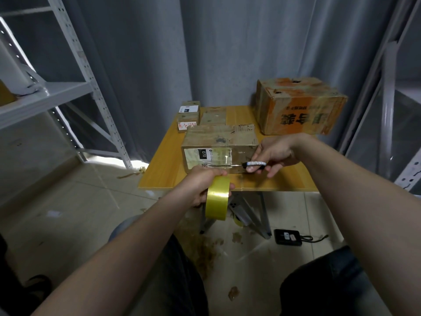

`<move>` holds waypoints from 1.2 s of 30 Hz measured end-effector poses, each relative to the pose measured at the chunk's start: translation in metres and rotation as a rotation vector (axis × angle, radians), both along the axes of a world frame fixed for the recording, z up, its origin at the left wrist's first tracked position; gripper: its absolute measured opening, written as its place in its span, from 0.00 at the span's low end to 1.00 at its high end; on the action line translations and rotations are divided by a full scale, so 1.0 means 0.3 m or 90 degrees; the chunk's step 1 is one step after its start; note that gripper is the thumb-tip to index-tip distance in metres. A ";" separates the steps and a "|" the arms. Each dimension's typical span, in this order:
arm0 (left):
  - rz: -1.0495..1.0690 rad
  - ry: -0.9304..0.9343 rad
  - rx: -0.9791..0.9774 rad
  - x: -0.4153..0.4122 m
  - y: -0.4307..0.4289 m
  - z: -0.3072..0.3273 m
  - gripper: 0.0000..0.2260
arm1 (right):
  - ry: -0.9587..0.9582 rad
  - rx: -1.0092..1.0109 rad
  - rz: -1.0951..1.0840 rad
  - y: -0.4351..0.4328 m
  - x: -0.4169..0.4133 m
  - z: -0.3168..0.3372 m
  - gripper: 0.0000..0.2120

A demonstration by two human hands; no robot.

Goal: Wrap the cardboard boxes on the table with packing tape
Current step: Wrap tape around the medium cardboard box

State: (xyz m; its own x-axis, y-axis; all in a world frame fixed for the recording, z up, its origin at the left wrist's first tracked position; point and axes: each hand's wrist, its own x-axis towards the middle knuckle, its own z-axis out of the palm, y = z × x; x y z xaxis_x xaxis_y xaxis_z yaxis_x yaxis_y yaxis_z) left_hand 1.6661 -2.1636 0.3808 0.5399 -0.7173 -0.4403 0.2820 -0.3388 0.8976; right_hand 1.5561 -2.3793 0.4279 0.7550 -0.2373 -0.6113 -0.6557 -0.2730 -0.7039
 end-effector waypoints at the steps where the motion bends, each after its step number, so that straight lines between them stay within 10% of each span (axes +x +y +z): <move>1: 0.000 -0.001 0.000 0.000 0.001 0.000 0.09 | 0.000 -0.002 0.001 -0.001 0.001 -0.002 0.18; 8: 0.003 0.000 -0.004 -0.002 0.006 -0.005 0.10 | -0.004 -0.008 0.002 0.003 -0.003 -0.022 0.08; 20: -0.036 0.006 0.050 -0.011 0.027 -0.050 0.11 | 0.017 -0.044 -0.014 0.061 -0.024 -0.075 0.23; 36: -0.159 0.001 0.142 -0.022 0.021 -0.037 0.09 | -0.458 -0.117 -0.171 0.069 -0.098 -0.051 0.11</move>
State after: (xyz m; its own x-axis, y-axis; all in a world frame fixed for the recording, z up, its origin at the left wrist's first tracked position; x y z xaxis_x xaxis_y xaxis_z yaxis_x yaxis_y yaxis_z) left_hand 1.6595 -2.1572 0.3696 0.3587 -0.7130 -0.6025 0.1663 -0.5863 0.7929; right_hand 1.5267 -2.3588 0.4126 0.8528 -0.5173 0.0718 -0.1165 -0.3223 -0.9394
